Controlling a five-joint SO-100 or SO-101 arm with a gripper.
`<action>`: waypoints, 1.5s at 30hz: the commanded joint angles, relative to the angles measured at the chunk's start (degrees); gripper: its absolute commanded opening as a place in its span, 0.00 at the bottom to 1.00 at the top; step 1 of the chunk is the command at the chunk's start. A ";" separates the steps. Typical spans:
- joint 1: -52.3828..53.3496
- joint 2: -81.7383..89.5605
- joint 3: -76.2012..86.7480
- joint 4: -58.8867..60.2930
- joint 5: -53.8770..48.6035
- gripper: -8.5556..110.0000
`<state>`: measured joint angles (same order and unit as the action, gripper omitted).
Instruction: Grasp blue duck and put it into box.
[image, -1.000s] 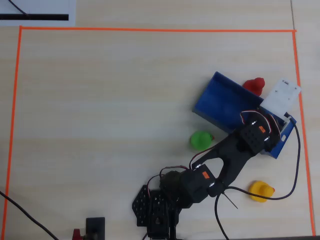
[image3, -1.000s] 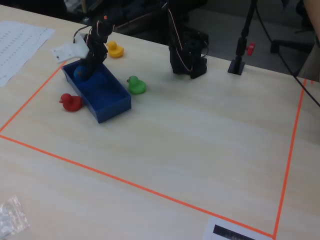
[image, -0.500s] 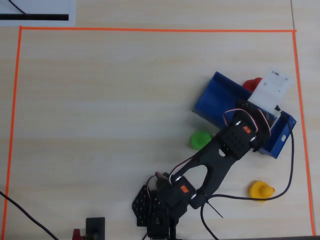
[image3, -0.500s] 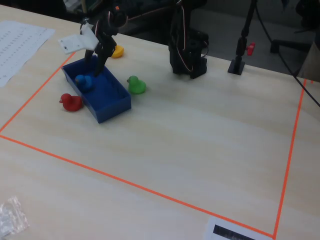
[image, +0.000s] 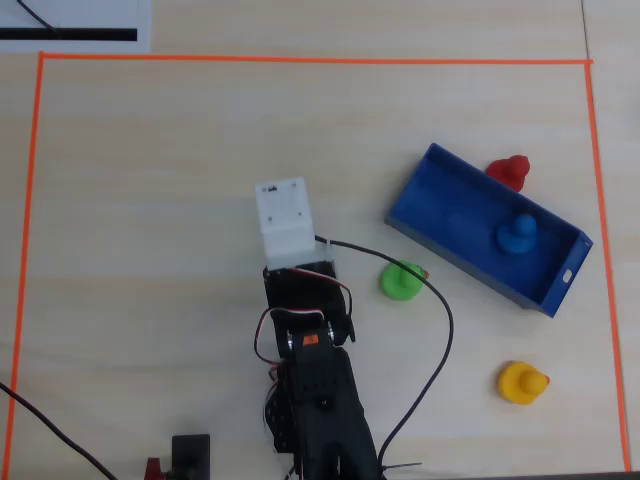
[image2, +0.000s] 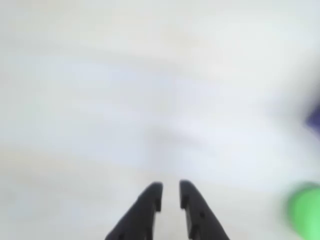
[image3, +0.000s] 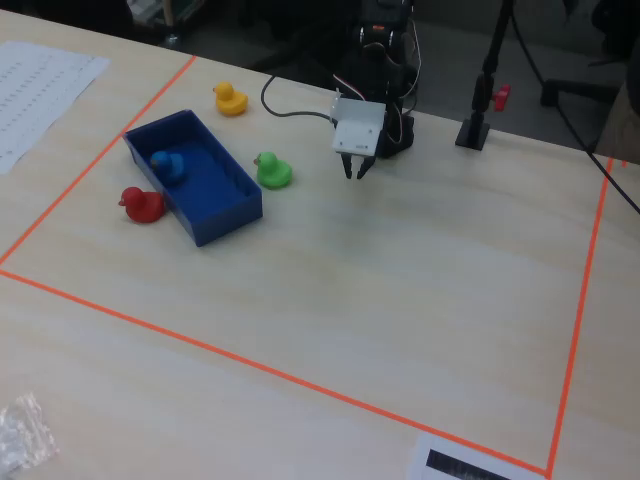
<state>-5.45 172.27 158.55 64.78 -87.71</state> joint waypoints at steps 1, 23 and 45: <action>0.35 13.45 12.22 2.90 -1.05 0.07; 4.48 17.49 19.69 12.39 -2.99 0.07; 4.57 17.49 19.69 12.39 -2.90 0.08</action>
<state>-1.76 190.02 178.24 75.76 -90.35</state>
